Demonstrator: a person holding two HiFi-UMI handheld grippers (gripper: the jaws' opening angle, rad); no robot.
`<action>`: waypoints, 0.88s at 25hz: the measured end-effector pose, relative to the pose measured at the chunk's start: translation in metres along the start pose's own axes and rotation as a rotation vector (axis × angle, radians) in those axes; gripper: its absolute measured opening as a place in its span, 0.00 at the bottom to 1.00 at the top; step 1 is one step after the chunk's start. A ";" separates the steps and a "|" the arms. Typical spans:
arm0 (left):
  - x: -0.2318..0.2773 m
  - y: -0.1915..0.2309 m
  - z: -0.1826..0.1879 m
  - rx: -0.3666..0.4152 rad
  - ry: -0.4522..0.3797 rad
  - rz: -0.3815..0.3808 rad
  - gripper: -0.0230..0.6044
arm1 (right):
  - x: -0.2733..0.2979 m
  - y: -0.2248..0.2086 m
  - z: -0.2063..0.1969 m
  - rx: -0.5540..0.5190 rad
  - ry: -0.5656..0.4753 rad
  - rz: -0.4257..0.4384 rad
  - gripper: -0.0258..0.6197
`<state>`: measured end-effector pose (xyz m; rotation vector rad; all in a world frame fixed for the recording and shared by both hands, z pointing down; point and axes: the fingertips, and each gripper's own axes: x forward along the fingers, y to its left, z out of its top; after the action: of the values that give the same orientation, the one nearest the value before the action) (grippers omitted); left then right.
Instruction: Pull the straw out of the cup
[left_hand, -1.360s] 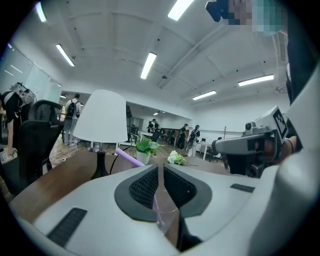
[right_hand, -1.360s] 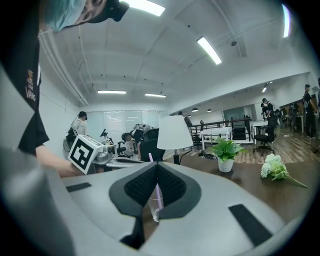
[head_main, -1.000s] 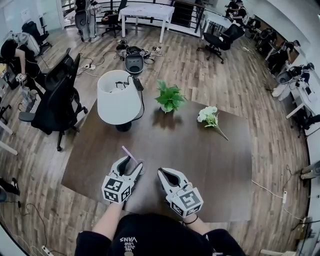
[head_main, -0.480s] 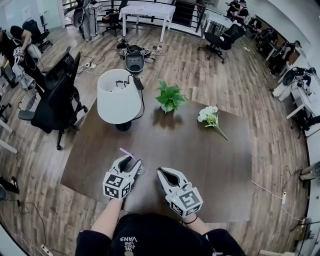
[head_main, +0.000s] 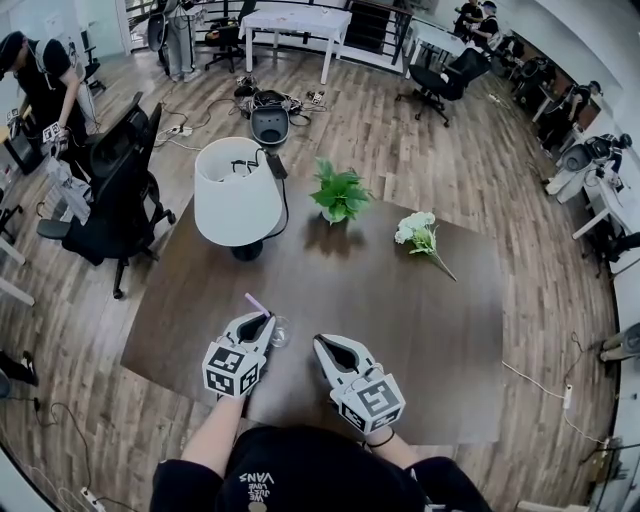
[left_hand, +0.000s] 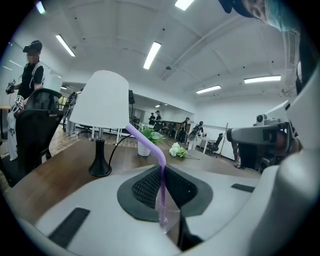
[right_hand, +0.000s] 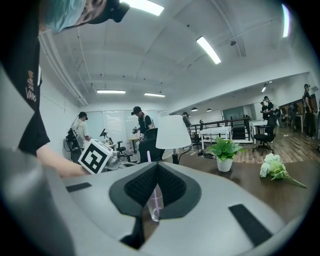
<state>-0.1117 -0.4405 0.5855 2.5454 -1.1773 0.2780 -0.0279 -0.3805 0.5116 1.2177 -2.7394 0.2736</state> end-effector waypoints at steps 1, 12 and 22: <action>-0.001 0.000 0.001 0.001 -0.004 0.002 0.09 | 0.000 0.001 0.000 -0.001 0.000 0.002 0.07; -0.024 -0.011 0.039 0.022 -0.103 0.007 0.09 | -0.005 0.008 0.006 -0.013 -0.010 0.020 0.07; -0.061 -0.033 0.096 0.073 -0.215 -0.006 0.09 | -0.015 0.018 0.010 -0.027 -0.025 0.042 0.07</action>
<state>-0.1217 -0.4126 0.4712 2.6958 -1.2554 0.0466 -0.0318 -0.3594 0.4967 1.1653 -2.7831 0.2261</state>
